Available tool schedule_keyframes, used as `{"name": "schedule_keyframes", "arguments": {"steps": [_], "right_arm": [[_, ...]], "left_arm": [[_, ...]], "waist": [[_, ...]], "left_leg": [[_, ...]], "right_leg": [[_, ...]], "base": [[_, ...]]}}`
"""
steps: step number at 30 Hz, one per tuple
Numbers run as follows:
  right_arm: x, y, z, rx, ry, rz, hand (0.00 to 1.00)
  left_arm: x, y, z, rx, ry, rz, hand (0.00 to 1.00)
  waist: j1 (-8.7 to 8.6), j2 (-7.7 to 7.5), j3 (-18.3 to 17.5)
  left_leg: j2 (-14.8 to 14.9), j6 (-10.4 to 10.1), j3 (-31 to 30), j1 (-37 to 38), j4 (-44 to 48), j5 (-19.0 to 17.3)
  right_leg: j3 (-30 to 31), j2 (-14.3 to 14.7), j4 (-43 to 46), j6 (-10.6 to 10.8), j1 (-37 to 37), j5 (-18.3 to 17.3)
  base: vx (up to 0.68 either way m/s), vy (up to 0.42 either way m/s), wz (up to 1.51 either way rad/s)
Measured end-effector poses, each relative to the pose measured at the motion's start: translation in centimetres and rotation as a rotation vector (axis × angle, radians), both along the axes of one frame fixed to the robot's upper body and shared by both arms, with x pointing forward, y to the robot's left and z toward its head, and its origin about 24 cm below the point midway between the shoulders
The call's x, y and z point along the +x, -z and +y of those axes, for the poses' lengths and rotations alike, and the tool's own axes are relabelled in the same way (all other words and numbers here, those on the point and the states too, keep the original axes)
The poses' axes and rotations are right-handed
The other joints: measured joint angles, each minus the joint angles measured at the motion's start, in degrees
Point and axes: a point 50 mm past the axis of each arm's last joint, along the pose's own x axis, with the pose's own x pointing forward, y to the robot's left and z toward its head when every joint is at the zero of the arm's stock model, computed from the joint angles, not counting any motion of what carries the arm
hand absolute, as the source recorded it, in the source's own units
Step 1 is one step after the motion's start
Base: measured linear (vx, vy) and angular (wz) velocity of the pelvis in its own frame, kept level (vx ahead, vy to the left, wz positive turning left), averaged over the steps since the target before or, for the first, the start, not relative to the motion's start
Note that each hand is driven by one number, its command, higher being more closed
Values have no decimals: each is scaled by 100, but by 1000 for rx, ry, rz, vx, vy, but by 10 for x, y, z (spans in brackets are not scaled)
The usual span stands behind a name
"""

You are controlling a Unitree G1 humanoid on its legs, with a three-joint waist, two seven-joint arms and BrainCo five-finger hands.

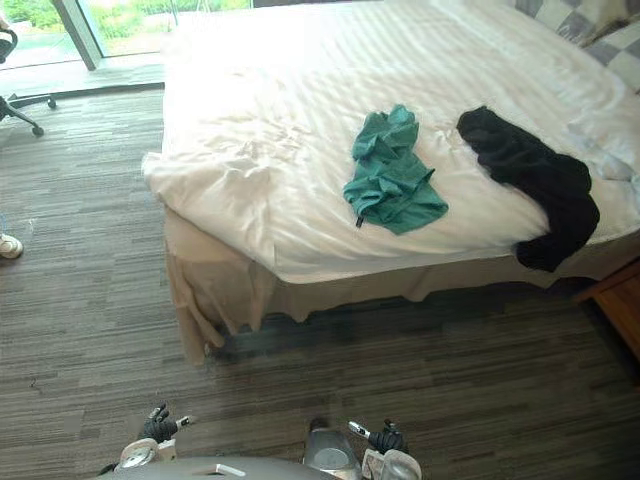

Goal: Tidy the bed and pick cloth on bed and put in laundry

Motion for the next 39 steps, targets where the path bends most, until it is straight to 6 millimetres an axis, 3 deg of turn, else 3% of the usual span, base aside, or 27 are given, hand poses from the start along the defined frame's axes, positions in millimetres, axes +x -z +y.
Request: {"name": "schedule_keyframes", "arguments": {"steps": [1, 2, 3, 4, 6, 7, 8, 9, 10, 11, 12, 15, 17, 20, 21, 23, 24, 26, 27, 28, 29, 30, 31, 34, 39], "right_arm": [[0, 1, 3, 8, -1, 0, 0], [-4, 2, 6, 9, -17, 7, 0], [-5, 0, 4, 2, -27, 0, 0], [-8, 0, 1, -4, -21, 2, 0], [-10, 0, -2, -9, -16, 8, 0], [-10, 0, -2, -5, -7, 8, 0], [-10, 0, -1, -4, -5, 9, 0], [-9, 0, -2, -4, -2, 10, 0], [-9, 0, -3, -3, 5, 12, 0], [-10, 0, -4, -6, 8, 11, 0], [-9, -1, -7, -15, 11, 14, 0], [-10, 5, 10, 31, -3, 31, 0], [-11, 6, 14, 43, -2, 38, 0], [-11, 6, 15, 46, -1, 41, 0], [-12, 6, 12, 41, -1, 42, 0], [-15, 3, 0, 10, 4, 45, 0], [-13, 2, -1, 5, 3, 36, 0], [-12, 2, 3, 14, 7, 20, 0], [-12, 2, 5, 16, 6, 19, 0], [-12, 3, 10, 27, -11, 24, 0], [-12, 4, 12, 31, -14, 26, 0], [-10, 5, 20, 53, -19, 26, 0], [-10, 6, 23, 61, -16, 26, 0], [-7, 4, 17, 43, -23, 20, 0], [-15, 8, 18, 47, -42, 63, 0]], "left_arm": [[1, -1, 4, 6, -20, -9, 0], [4, -4, 9, 15, -51, -30, 0], [8, -6, 12, 17, -70, -54, 0], [7, -7, 9, 10, -83, -64, 0], [7, -7, 7, 2, -86, -69, 0], [7, -7, 8, 6, -76, -68, 0], [7, -7, 8, 7, -71, -67, 0], [8, -7, 6, 11, -51, -68, 0], [10, -7, 5, 14, -22, -69, 0], [9, -7, 2, 12, -12, -69, 0], [10, -6, -2, 3, 1, -69, 0], [15, -10, 17, 52, 15, -82, 0], [14, -10, 19, 60, 34, -73, 0], [10, -7, 18, 52, 36, -54, 0], [7, -5, 15, 47, 51, -36, 0], [3, -2, 4, 25, 97, -11, 0], [3, -1, 2, 27, 126, -5, 0], [3, -1, 3, 32, 145, 3, 0], [2, -1, 2, 31, 148, 9, 0], [6, -3, 10, 53, 148, 0, 0], [7, -3, 13, 61, 149, -1, 0], [10, -5, 21, 83, 148, -7, 0], [12, -6, 24, 91, 147, -6, 0], [13, -5, 17, 74, 150, -4, 0], [8, -3, 20, 65, 102, 9, 0]], "waist": [[-4, -65, 32], [1, -119, 53], [36, -128, 69], [83, -58, 55], [84, -4, 39], [86, -29, 47], [88, -38, 52], [88, -39, 54], [87, -31, 51], [78, 6, 36], [72, 70, 41], [62, -299, 50], [79, -467, 12], [101, -448, 9], [66, -369, -5], [-27, -134, -23], [-74, -93, 6], [-156, -106, 8], [-177, -79, 16], [-177, -262, -5], [-173, -317, 4], [-162, -545, 4], [-169, -626, 35], [-238, -426, 105], [-136, -477, 29]], "left_leg": [[15, -65, 10, -230, 642, -44], [98, -142, 149, -825, 2014, 45], [289, -223, 345, -1190, 2868, 229], [541, -151, 774, -1501, 3562, 174], [715, -48, 1484, -1643, 3715, -84], [620, -2, 1899, -1703, 3201, -247], [572, -2, 1945, -1701, 3018, -256], [345, 46, 2051, -1681, 2095, -204], [122, 143, 2070, -1590, 974, 152], [43, 200, 2031, -1523, 442, 531], [-19, 317, 1930, -1464, -40, 1183], [-414, 405, 2080, -1302, -374, 1220], [-458, 455, 2150, -1284, -366, 1182], [-505, 426, 2318, -940, -663, 1224], [-540, 387, 2371, -698, -1011, 1296], [-510, 336, 2235, -425, -1563, 1323], [-465, 321, 2161, -356, -1586, 1314], [-397, 319, 2038, -309, -1587, 1314], [-374, 318, 2012, -326, -1587, 1315], [-370, 270, 1936, -386, -1588, 1346], [-377, 242, 1920, -416, -1588, 1366], [-451, 161, 1861, -547, -1591, 1445], [-437, 155, 1757, -631, -1599, 1715], [-383, 182, 1522, -622, -1598, 1767], [-447, 146, 1153, -522, -1603, 1724]], "right_leg": [[-51, -17, -81, -17, 132, -48], [-122, -18, -210, -61, 368, -115], [-137, 3, -303, -123, 546, -153], [-137, 15, -407, -149, 777, -165], [-67, -117, -582, -149, 1070, -165], [-2, -331, -689, -131, 1198, -158], [11, -375, -695, -123, 1209, -160], [58, -545, -698, -85, 1214, -161], [76, -680, -697, 74, 1228, -206], [82, -695, -698, 184, 1237, -245], [127, -689, -712, 439, 1281, -368], [73, -1044, -767, 434, 1254, -336], [80, -1097, -809, 507, 1239, -237], [173, -1101, -719, 480, 1251, -172], [263, -1084, -508, 480, 1185, -173], [436, -910, 713, 471, 566, -164], [591, -843, 1669, 462, 104, -93], [632, -781, 2511, 412, -325, 145], [628, -763, 2535, 329, -346, 26], [629, -725, 1788, 258, -201, -326], [630, -721, 1522, 237, -154, -356], [606, -729, 710, 256, 21, -476], [506, -707, 196, 370, 231, -586], [359, -628, 30, 406, 357, -485], [-79, -632, -364, 410, 922, -468]], "base": [[179, -265, 28], [154, -222, 22], [201, -199, 11], [201, -121, -5], [230, -22, -20], [218, 36, -24], [196, 83, -23], [188, 133, -20], [193, 162, -21], [208, 225, -22], [161, 203, -5], [141, 171, -5], [82, 93, -18], [28, 45, -40], [-36, 8, -42], [-83, -1, -38], [-92, -5, -17], [-47, -23, 17], [15, -108, 31], [31, -98, 21], [35, -162, 19], [21, -168, 13], [25, -191, 12], [27, -100, 9], [88, -48, 42]]}}
